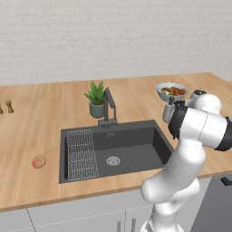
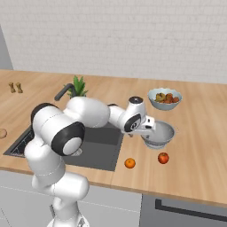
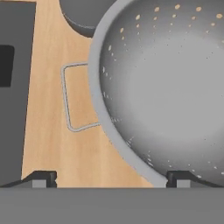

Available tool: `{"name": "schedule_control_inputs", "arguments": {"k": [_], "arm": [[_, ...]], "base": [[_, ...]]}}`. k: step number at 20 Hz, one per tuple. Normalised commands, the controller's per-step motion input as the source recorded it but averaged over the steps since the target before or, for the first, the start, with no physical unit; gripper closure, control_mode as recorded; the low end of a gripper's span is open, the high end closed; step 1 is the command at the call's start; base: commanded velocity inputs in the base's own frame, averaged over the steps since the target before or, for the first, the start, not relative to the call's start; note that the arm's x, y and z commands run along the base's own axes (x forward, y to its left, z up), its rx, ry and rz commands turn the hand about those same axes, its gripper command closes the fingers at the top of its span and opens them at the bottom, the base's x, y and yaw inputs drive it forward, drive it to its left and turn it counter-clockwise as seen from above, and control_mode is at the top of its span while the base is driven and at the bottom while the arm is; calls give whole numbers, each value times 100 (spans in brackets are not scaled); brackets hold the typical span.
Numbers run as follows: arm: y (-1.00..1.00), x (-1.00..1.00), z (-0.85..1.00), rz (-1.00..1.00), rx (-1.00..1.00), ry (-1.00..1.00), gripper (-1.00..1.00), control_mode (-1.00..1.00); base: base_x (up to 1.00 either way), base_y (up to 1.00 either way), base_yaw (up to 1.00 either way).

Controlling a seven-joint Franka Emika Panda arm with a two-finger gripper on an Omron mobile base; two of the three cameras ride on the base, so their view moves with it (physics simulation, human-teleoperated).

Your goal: Put the colander in the sink, put the tangerine, peach, apple in the colander, and turn on the sink faucet and pour water over the colander.

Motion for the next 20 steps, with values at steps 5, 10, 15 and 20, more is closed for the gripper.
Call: {"name": "schedule_control_inputs", "arguments": {"k": [5, 10, 15, 20], "arm": [[-20, 20, 0, 0, 0, 0, -100, -100], [-9, 24, -2, 0, 0, 0, -100, -100], [0, 13, -31, 0, 0, 0, -100, -100], [0, 0, -40, 0, 0, 0, -100, -100]], "base": [[0, 0, 0], [0, 0, 0], [0, 0, 0], [0, 0, 0]]}}
